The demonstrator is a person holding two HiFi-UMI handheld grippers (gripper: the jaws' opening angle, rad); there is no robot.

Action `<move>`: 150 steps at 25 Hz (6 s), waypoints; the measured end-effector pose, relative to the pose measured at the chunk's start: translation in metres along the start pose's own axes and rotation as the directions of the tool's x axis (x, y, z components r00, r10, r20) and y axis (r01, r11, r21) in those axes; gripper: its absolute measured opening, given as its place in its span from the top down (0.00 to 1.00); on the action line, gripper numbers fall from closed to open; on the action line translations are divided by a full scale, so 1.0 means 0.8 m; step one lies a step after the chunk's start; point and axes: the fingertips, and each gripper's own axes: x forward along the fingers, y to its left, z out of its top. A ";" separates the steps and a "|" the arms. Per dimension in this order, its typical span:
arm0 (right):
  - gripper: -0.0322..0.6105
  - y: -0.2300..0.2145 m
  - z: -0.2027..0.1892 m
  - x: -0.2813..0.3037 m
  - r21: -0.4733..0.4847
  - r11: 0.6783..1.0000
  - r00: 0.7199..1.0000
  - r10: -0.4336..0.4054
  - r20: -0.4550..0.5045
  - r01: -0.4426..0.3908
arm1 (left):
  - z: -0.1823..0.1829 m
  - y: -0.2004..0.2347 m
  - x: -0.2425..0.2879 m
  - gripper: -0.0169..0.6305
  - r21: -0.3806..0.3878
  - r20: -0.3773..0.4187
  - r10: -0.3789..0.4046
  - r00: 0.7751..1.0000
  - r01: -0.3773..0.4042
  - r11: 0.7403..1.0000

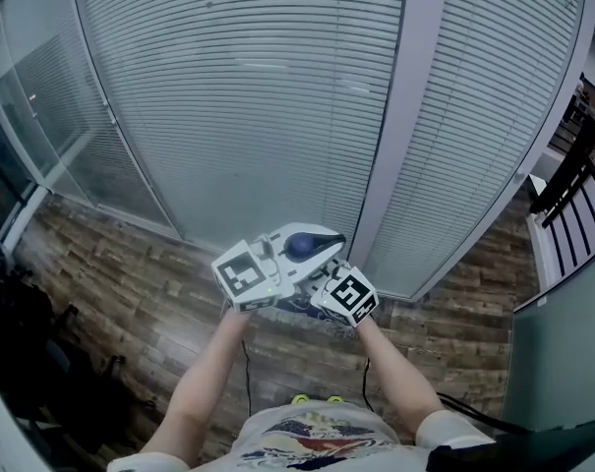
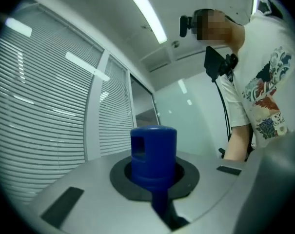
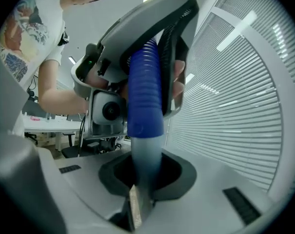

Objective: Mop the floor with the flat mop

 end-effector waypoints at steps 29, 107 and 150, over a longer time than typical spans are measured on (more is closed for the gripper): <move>0.82 0.178 -0.031 -0.085 0.077 0.996 0.998 -0.031 -0.063 0.036 | -0.024 -0.222 -0.033 0.95 0.097 -0.093 0.009 0.996 0.000 0.995; 0.75 0.827 -0.023 -0.381 0.056 0.995 0.993 0.090 -0.072 -0.086 | 0.049 -0.916 -0.175 0.92 0.169 -0.061 0.198 0.978 -0.185 0.968; 0.69 0.353 -0.106 -0.056 0.171 0.977 0.988 0.139 -0.069 -0.126 | -0.105 -0.342 -0.142 0.90 0.182 -0.188 0.300 0.935 -0.267 0.946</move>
